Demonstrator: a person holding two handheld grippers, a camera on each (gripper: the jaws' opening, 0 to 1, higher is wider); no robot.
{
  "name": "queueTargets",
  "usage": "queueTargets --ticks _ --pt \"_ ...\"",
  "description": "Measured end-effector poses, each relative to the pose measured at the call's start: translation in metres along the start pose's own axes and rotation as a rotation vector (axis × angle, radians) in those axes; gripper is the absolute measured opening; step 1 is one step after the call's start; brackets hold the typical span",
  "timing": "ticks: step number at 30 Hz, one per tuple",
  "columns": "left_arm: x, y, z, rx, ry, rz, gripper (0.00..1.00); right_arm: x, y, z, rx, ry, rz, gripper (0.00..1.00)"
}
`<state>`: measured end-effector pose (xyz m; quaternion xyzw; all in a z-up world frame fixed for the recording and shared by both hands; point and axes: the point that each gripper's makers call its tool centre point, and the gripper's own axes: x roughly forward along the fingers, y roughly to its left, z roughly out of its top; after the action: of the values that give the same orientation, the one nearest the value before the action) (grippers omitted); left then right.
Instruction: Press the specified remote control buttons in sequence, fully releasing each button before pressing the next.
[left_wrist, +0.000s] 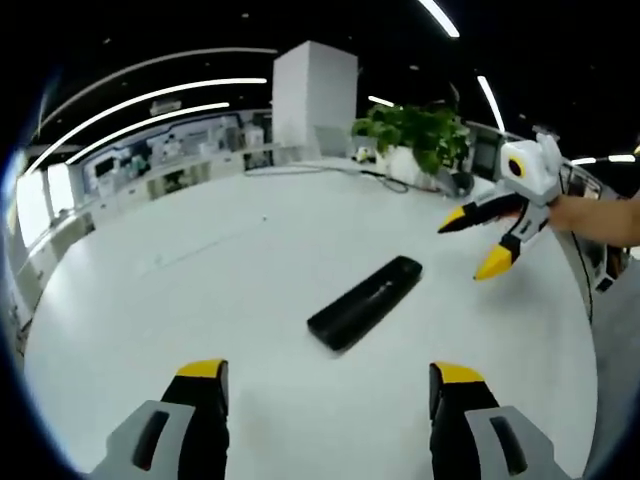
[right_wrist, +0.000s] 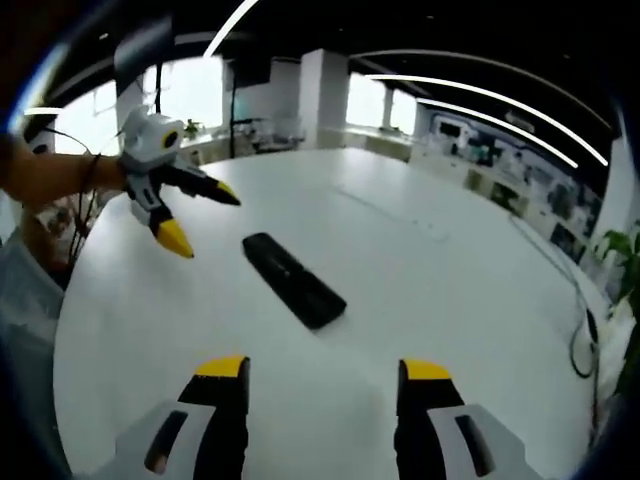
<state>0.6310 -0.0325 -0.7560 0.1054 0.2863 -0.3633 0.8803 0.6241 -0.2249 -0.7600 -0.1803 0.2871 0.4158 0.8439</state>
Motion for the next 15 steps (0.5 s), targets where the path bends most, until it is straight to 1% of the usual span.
queueTargets --ticks 6,9,11,15 --pt "0.006 0.004 0.001 0.008 0.005 -0.014 0.83 0.008 -0.003 -0.005 -0.015 0.011 0.021 0.57" --pt "0.009 0.003 0.0 0.027 0.017 -0.027 0.83 0.009 -0.004 -0.002 0.003 -0.006 0.042 0.56" --pt "0.011 0.003 0.0 0.038 0.023 -0.033 0.83 0.01 -0.003 0.0 -0.002 -0.014 0.054 0.56" --pt "0.015 0.004 0.001 0.041 0.028 -0.046 0.83 0.013 -0.003 0.0 -0.021 -0.007 0.073 0.56"
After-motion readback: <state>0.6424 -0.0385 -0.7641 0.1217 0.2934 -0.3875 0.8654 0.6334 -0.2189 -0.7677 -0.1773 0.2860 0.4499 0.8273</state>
